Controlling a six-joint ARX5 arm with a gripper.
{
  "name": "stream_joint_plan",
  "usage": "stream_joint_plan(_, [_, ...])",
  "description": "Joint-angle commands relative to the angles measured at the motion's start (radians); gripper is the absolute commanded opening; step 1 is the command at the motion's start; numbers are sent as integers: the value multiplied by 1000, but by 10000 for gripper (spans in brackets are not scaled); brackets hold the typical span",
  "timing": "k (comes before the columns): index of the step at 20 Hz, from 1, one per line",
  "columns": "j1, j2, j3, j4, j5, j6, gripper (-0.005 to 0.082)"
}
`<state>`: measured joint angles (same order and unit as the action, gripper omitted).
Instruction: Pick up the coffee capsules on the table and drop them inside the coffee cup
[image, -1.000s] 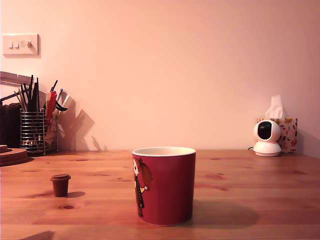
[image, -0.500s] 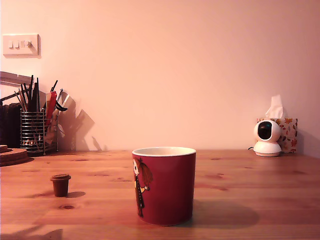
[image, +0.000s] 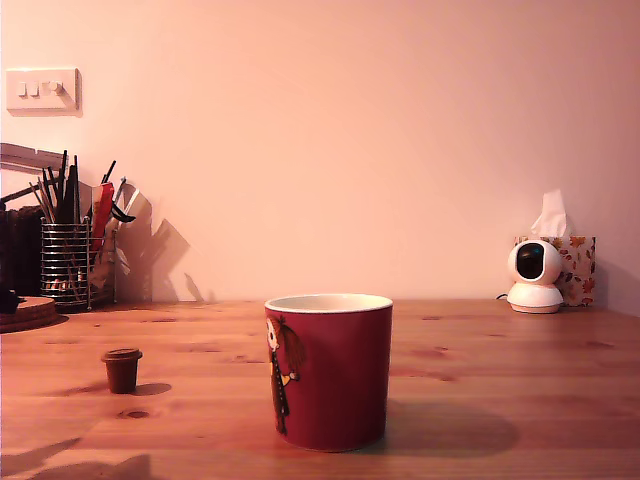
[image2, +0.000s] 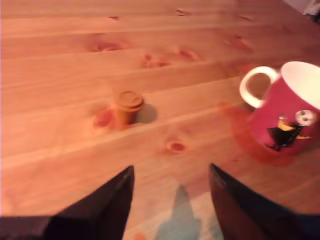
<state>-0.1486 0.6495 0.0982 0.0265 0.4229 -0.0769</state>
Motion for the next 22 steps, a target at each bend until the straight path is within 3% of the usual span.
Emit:
stream_joint_plan(1, [-2,0,-1,6,-21,-13,435])
stream_joint_plan(13, [-65,36,-1,92,-98,26,436])
stream_joint_plan(22, [-123,215,-1,238,-137,112,451])
